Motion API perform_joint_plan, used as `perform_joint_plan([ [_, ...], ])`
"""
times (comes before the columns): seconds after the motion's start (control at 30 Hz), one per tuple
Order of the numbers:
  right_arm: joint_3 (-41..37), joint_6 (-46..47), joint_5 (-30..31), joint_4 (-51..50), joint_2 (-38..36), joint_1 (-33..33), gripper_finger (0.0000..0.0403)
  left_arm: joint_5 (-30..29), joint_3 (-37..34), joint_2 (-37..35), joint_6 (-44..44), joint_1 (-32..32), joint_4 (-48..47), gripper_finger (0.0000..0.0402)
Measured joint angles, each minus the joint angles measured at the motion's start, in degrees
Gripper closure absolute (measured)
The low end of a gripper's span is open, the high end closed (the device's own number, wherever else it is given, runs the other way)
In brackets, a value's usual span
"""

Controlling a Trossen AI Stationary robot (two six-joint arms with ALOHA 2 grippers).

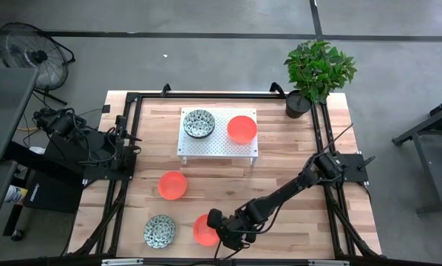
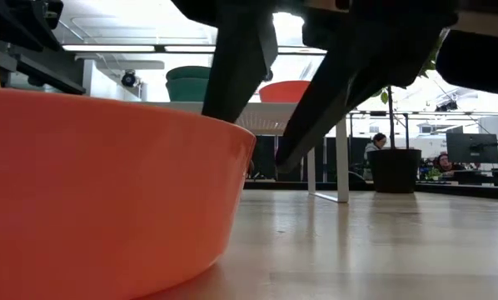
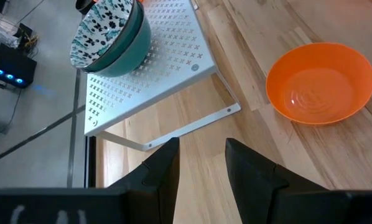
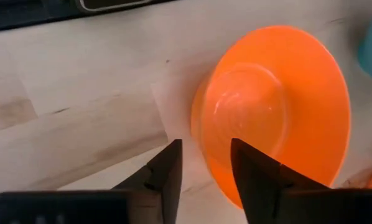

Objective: Pick & Place Mini bowls
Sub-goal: Stack the bottom orange bowl on top of the orange bowl on the shelf

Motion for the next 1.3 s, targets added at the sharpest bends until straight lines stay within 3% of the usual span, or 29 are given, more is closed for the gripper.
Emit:
perform_joint_plan([
  [0.27,0.0,0.3,-1.6,0.7,1.6,-0.1,0.0326,0.0,0.0,0.0,0.0,0.0,0.0,0.0277],
  [0.63,0.0,1.8,4.0,0.6,1.2,0.2,0.0395,0.0,0.0,0.0,0.0,0.0,0.0,0.0277],
  [0.97,0.0,12.6,7.1,-2.4,-1.9,0.2,0.0400,0.0,0.0,0.0,0.0,0.0,0.0,0.0277],
  [1.3,0.1,26.4,12.9,-14.4,-10.6,-0.7,0.0402,0.0,0.0,0.0,0.0,0.0,0.0,0.0277],
])
